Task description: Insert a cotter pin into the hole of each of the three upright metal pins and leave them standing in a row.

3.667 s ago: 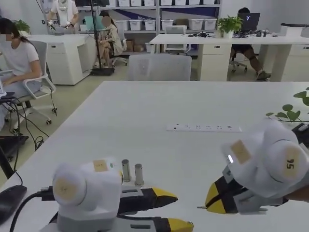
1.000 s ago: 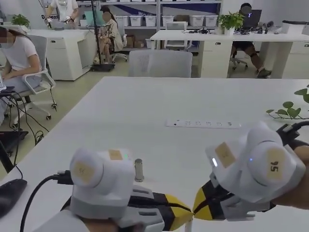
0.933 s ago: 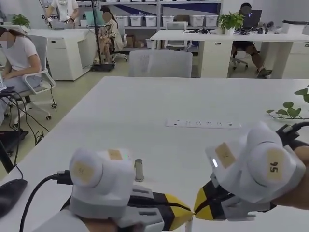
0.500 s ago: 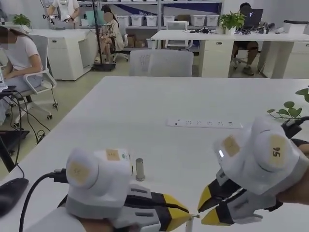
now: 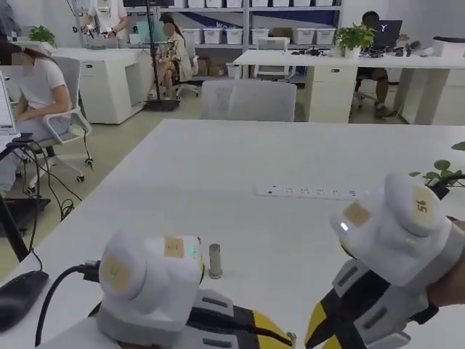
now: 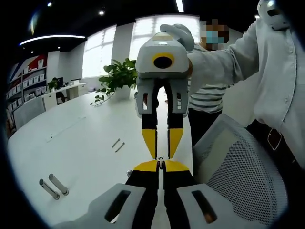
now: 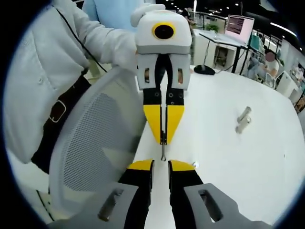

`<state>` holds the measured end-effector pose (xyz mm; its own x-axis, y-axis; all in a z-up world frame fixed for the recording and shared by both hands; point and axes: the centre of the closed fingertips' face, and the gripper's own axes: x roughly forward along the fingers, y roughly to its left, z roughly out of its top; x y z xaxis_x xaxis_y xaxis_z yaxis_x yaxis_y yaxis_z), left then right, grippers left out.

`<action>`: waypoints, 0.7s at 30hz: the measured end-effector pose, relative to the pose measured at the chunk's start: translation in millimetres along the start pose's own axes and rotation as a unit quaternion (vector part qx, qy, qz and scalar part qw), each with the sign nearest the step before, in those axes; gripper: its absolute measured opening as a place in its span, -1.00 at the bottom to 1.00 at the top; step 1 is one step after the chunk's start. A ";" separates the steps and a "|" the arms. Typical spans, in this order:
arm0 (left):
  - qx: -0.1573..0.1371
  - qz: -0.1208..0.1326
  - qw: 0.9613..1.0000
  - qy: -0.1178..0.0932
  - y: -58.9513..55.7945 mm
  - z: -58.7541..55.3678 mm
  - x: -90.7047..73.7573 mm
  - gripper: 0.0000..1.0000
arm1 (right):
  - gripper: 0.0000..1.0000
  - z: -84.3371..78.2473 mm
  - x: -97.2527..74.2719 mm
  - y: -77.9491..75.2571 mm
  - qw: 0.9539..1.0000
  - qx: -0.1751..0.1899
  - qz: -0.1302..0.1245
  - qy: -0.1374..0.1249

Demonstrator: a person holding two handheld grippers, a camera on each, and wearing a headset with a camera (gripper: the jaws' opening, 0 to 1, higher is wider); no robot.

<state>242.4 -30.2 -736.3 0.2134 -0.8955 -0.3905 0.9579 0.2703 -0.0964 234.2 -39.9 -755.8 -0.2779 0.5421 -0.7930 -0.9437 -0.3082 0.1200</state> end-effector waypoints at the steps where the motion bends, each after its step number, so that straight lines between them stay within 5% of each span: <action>1: 0.005 -0.006 1.000 -0.001 -1.6 0.8 0.2 -1.00 | -0.73 0.9 0.5 2.5 1.000 -0.003 0.010 -0.003; 7: 0.023 -0.027 0.999 0.003 -8.0 1.7 0.3 -1.00 | -0.72 7.1 0.6 9.4 0.998 0.008 0.055 -0.025; 12: 0.049 -0.046 0.998 0.010 -16.1 1.5 1.9 -1.00 | -0.74 2.9 2.5 18.0 0.995 0.023 0.091 -0.017; 21: 0.079 -0.072 0.994 0.005 -28.2 3.5 2.6 -1.00 | -0.86 2.5 2.5 27.3 0.990 0.037 0.131 -0.028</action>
<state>216.6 -41.3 -731.4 0.0704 -0.9174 -0.3918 0.9968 0.0797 -0.0073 207.3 -45.0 -753.0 -0.5223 0.4951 -0.6943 -0.8481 -0.3866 0.3624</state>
